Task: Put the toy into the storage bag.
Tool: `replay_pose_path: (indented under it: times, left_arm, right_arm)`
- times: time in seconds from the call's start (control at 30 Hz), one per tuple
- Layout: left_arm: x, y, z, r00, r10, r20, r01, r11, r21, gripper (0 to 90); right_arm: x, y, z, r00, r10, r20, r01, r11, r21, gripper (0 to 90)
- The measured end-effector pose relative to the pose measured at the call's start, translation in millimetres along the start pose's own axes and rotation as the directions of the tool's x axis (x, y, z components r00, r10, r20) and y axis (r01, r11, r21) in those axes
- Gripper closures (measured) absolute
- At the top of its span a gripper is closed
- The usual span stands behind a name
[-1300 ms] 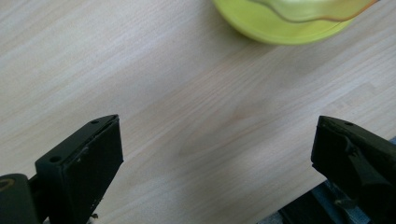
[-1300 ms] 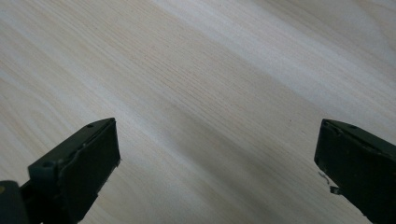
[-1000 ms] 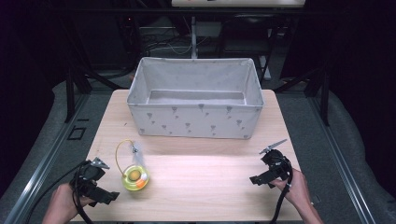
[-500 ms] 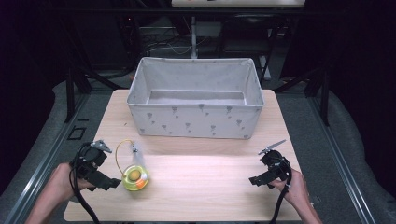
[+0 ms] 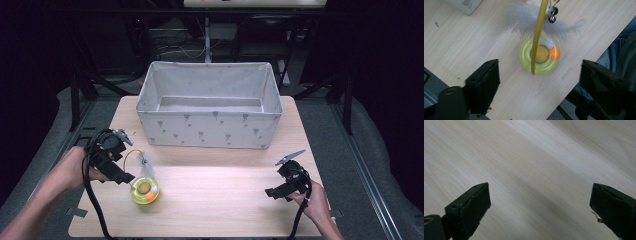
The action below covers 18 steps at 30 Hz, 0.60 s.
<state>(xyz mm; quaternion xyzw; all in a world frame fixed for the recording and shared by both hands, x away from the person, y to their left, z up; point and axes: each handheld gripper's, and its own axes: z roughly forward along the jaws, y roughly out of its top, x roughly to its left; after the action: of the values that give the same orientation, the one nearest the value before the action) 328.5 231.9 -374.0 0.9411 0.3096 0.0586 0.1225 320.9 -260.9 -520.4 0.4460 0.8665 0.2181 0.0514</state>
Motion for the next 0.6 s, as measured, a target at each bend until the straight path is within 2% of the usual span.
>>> replay_pose_path:
  times: [0.03,0.2,0.23,0.27,0.3,0.4,0.53,0.6]
  left_arm:
    - [-0.2,2.3,-2.6,1.0000,0.007,-0.004,-0.007,1.0000,0.006,27.6]
    - [3.3,10.8,-7.4,0.9995,0.027,-0.020,-0.026,0.9993,0.026,40.8]
    - [6.3,14.7,-8.0,0.9990,0.043,-0.008,-0.043,0.9976,0.054,45.5]
    - [7.7,16.8,-8.2,0.9990,0.045,-0.006,-0.044,0.9972,0.060,48.3]
    - [8.6,18.8,-8.1,0.9988,0.049,0.006,-0.050,0.9964,0.068,50.7]
    - [7.9,23.4,-6.2,0.9973,0.069,0.026,-0.071,0.9933,0.091,62.5]
    - [4.9,25.5,-4.7,0.9966,0.078,0.029,-0.080,0.9909,0.108,76.5]
    - [1.9,26.5,-4.8,0.9967,0.080,0.013,-0.081,0.9900,0.115,85.1]
  right_arm:
    - [0.9,-0.2,-0.1,1.0000,0.000,0.001,0.000,1.000,-0.008,3.4]
    - [-0.4,-0.2,3.0,1.0000,0.005,-0.009,-0.005,1.000,0.006,3.4]
    - [-0.7,-0.1,3.7,0.9999,0.006,-0.010,-0.005,1.000,0.009,3.4]
    - [0.2,-0.4,5.0,0.9995,0.022,-0.023,-0.022,1.000,0.001,3.4]
    - [-0.2,-0.2,4.6,0.9999,0.010,-0.013,-0.010,1.000,0.015,3.4]
    - [0.1,-0.8,5.6,0.9998,0.009,-0.020,-0.008,1.000,0.023,3.3]
    - [-0.8,-1.4,5.7,0.9999,0.004,-0.011,-0.004,0.999,0.032,3.3]
    - [-1.6,-1.8,5.1,0.9999,0.001,-0.011,-0.001,0.999,0.042,3.3]
